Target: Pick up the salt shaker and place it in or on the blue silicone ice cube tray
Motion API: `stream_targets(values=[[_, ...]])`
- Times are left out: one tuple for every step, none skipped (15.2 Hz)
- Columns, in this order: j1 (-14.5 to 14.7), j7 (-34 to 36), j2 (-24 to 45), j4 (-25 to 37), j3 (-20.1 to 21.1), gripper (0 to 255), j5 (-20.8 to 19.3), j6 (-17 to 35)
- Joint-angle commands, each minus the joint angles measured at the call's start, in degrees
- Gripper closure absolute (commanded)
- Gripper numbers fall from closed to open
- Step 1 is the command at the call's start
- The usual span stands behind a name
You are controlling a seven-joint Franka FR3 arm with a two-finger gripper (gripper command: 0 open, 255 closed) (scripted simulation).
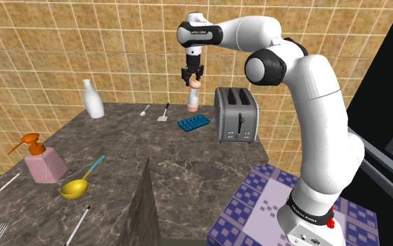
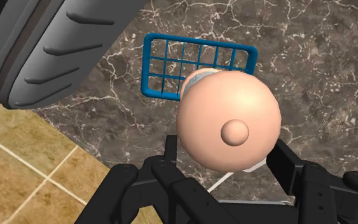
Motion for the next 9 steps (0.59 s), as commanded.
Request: stream_targets(values=[[0.1, -0.1, -0.4, -2.3, 0.0, 255, 0.0, 1.9], [0.1, -0.1, -0.6, -3.3, 0.0, 255, 0.0, 2.8], [0.2, -0.1, -0.7, -4.3, 0.0, 255, 0.0, 3.6], [0.2, -0.1, -0.8, -5.2, 0.0, 255, -0.1, 4.5], [0.3, -0.1, -0.9, -6.1, 0.0, 255, -0.1, 5.3], [0.3, -0.1, -1.0, -7.0, 0.0, 255, -0.1, 6.1], [0.4, -0.1, -1.0, -7.8, 0.0, 255, -0.1, 6.9], [0.4, -0.2, -1.0, -8.6, 0.0, 255, -0.1, 7.7], [0.4, -0.2, -1.0, -9.4, 0.0, 255, 0.0, 8.4]])
